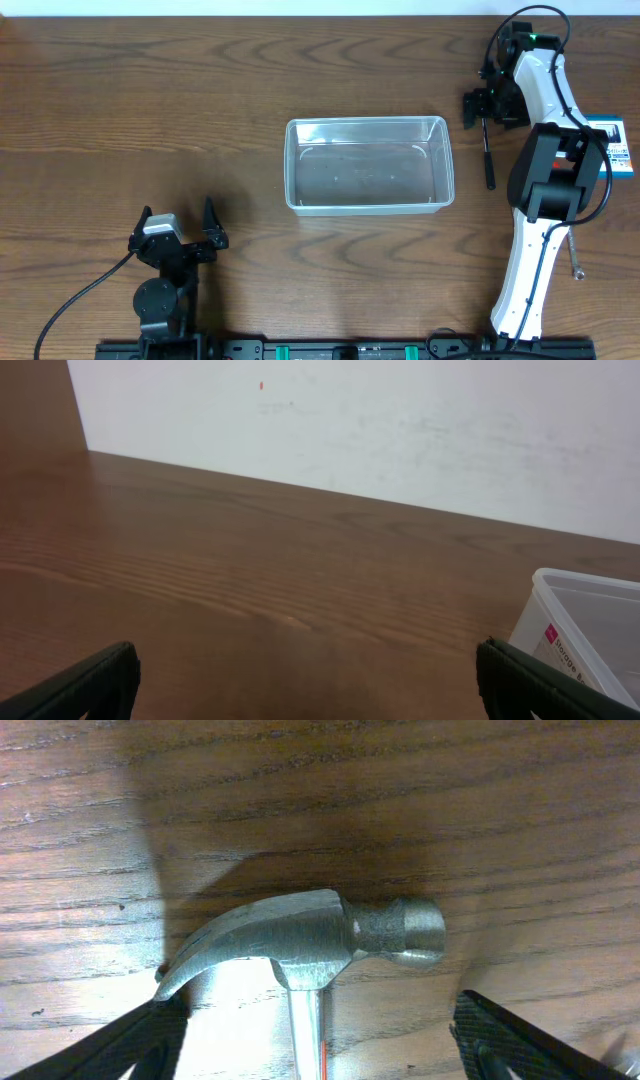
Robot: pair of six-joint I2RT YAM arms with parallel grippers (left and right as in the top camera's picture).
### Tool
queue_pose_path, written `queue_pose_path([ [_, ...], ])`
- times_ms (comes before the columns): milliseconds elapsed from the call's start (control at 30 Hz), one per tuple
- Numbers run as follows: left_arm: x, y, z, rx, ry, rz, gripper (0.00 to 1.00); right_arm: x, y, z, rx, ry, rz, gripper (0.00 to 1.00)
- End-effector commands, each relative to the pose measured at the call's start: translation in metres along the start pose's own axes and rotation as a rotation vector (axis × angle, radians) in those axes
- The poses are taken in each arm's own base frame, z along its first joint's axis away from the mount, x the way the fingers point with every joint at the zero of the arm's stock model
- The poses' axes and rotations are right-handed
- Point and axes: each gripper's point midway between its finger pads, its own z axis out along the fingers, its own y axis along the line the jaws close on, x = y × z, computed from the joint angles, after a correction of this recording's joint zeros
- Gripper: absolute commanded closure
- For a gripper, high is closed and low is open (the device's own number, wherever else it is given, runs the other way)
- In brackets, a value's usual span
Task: Pack container
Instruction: 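Lower the right gripper and grasp the hammer by its handle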
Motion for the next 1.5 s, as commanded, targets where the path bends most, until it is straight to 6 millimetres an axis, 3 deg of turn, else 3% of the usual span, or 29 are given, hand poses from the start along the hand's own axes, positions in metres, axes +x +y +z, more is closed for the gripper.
queue_pose_path([
  [0, 0.0146, 0.0065, 0.0002, -0.03, 0.048, 0.005, 0.02, 0.0037, 0.0022, 0.0079, -0.019, 0.021, 0.0, 0.19],
  [900, 0.0146, 0.0065, 0.0002, -0.03, 0.048, 0.005, 0.02, 0.0048, 0.0029, 0.0088, -0.027, 0.025, 0.002, 0.13],
  [1467, 0.0146, 0.0065, 0.0002, -0.03, 0.048, 0.005, 0.02, 0.0043, 0.0028, 0.0088, -0.027, 0.022, 0.002, 0.47],
])
